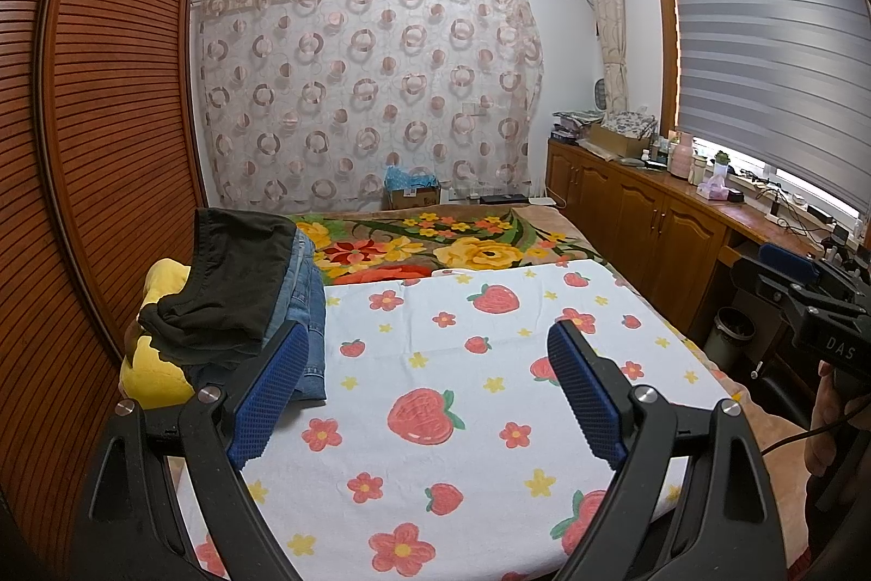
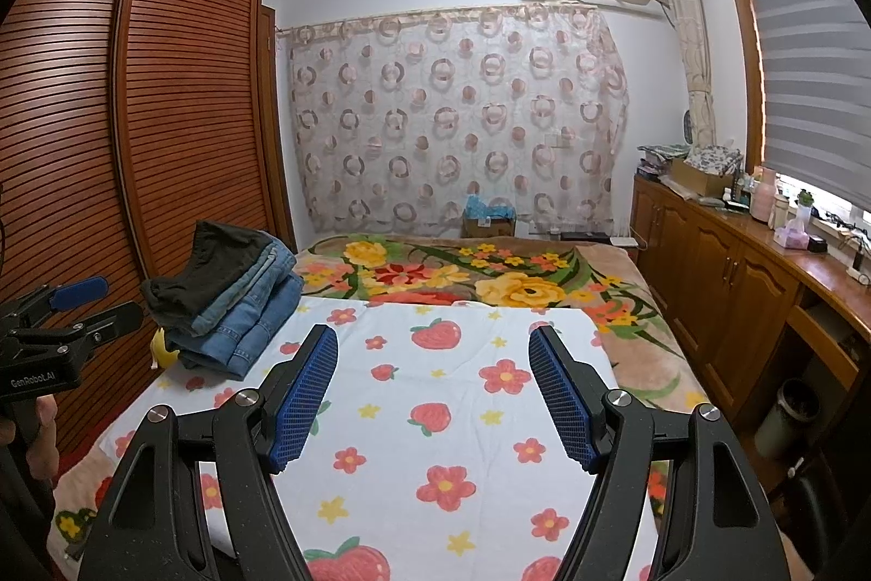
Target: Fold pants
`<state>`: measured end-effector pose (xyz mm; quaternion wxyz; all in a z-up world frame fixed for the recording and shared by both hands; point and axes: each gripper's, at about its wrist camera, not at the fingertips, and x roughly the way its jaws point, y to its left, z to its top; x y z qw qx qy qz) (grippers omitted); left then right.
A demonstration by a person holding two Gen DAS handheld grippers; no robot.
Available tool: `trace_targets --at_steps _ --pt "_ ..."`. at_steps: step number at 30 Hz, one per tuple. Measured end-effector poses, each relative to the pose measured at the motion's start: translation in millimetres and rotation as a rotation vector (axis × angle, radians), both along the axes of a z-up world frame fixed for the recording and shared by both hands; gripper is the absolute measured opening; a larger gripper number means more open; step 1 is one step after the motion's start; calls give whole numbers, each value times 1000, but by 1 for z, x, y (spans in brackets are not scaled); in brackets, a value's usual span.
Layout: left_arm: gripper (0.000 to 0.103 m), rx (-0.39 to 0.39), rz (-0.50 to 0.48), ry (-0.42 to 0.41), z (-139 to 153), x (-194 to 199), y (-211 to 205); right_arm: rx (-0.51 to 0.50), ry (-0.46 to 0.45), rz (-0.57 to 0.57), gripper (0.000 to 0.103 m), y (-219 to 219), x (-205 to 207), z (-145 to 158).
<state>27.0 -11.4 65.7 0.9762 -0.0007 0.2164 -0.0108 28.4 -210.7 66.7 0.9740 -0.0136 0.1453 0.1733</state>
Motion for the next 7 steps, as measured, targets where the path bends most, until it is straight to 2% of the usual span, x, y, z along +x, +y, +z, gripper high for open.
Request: trace_targets --at_steps 7 --pt "90 0 1 0 0 -1 0 0 0 0 75 0 0 0"
